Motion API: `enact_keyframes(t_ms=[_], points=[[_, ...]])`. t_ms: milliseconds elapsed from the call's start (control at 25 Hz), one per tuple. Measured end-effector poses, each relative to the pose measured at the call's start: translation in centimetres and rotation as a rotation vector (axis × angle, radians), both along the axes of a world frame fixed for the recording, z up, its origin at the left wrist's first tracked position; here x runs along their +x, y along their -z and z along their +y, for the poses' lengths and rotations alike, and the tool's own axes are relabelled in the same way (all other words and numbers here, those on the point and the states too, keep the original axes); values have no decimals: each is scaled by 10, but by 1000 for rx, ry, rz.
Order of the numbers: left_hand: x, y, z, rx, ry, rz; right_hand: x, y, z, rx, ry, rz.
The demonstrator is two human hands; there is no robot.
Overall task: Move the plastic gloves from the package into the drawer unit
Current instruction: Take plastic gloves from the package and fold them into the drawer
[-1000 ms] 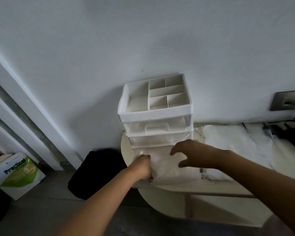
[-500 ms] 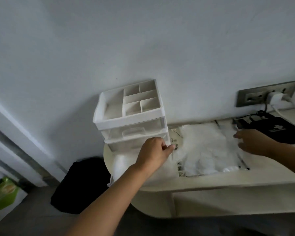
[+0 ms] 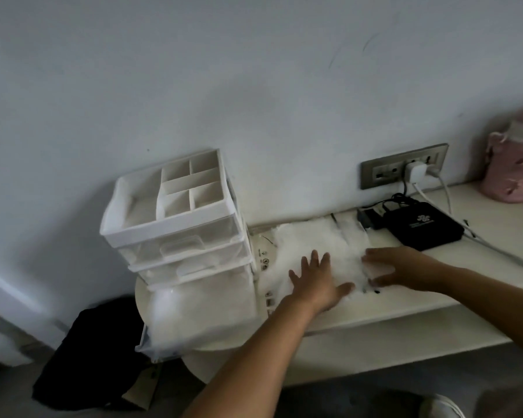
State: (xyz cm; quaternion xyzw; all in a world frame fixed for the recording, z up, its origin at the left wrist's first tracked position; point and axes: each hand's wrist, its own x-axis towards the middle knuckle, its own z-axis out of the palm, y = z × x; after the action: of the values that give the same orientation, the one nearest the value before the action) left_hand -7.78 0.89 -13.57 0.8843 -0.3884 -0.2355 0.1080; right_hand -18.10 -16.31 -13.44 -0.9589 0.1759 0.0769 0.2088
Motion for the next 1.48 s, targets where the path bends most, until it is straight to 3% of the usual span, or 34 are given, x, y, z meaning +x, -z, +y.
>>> enact_keyframes(t_ms=[120, 320, 520, 640, 760, 920, 1080, 1280, 1400, 1480], points=[[-7, 8, -3, 21, -12, -30, -2, 1, 5, -3, 39, -92], [-9, 19, -2, -39, -2, -86, 9, 9, 19, -254, 24, -168], [-9, 32, 0, -91, -35, -123, 16, 17, 17, -180, 88, -228], [-13, 37, 2, -149, -78, -139, 17, 14, 14, 33, 206, -291], [-13, 41, 3, -157, -88, -169, 12, 7, 14, 190, 162, -229], [-12, 44, 2, -153, -85, -199, 19, 7, 17, -2, 127, -219], [-12, 44, 3, -187, -96, -176, 23, -9, 18, 5, 185, -250], [-13, 40, 4, -191, -98, -173, 15, -67, 2, -143, 228, -501], [-10, 38, 1, -144, -95, -171, 6, -90, -9, -27, 340, -720], [-8, 27, -2, -156, -130, -47, 3, -97, -16, 114, 377, -797]])
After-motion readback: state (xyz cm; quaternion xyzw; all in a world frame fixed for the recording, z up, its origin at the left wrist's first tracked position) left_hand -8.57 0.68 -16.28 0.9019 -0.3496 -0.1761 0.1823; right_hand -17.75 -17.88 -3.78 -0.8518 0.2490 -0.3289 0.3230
